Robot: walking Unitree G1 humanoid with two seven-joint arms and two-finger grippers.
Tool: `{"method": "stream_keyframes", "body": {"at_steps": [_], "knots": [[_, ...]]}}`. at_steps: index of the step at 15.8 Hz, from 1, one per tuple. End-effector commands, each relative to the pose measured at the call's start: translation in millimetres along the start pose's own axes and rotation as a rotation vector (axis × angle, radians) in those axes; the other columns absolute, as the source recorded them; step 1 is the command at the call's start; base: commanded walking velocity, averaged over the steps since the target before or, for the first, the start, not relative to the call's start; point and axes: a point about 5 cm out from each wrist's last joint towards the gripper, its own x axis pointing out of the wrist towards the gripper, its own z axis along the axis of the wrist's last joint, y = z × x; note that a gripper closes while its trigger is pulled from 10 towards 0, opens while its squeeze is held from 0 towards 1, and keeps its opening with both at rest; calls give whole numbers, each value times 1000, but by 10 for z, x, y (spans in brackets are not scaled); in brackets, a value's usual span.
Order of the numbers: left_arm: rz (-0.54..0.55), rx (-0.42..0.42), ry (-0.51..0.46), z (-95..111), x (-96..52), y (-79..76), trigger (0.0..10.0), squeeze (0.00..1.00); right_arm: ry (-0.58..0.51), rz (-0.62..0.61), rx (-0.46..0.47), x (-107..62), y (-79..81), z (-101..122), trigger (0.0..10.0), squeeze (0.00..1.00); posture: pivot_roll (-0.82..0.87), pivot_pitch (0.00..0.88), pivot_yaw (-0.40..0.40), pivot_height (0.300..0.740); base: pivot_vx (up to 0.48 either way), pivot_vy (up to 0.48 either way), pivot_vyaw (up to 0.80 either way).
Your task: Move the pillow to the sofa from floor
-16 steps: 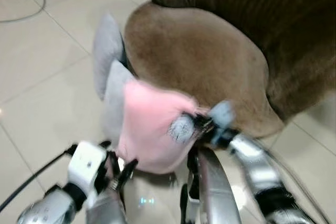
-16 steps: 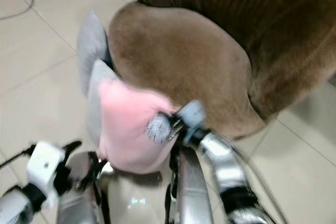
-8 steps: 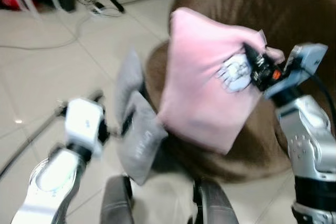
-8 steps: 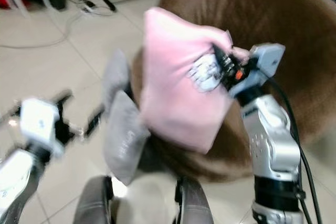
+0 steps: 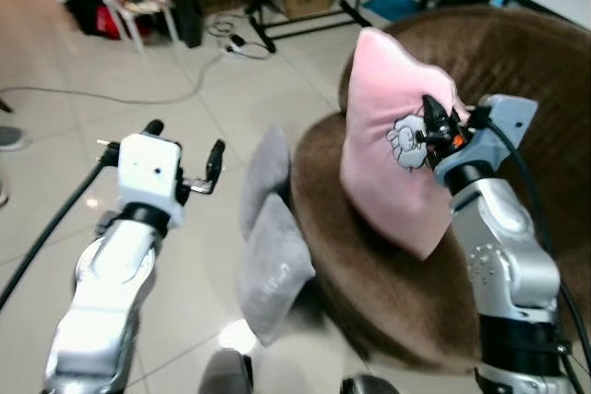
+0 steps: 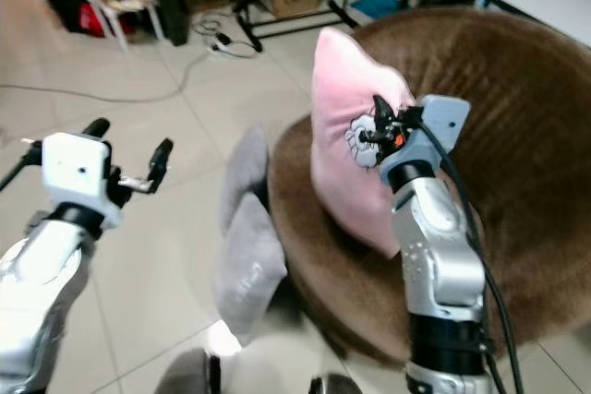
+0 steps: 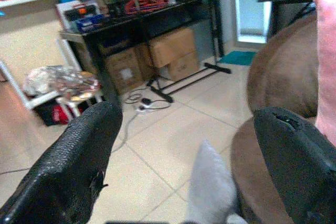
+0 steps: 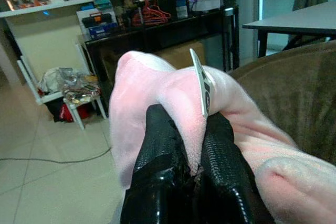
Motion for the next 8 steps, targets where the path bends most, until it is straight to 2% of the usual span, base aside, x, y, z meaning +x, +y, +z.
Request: {"method": "stream_keyframes", "body": {"at_steps": [1, 5, 8], "knots": [[5, 20, 9, -61, 12, -48, 10000, 0, -55, -5, -20, 42, 69, 74, 10000, 0, 13, 0, -5, 740, 0, 0, 0], [39, 26, 5, -103, 17, 24, 10000, 0, -36, -26, -28, -37, 131, -14, 10000, 0, 31, 0, -10, 740, 0, 0, 0], [50, 19, -11, -145, 51, 70, 10000, 0, 3, -55, -47, -162, 30, -187, 10000, 0, 56, 0, 54, 740, 0, 0, 0]]}}
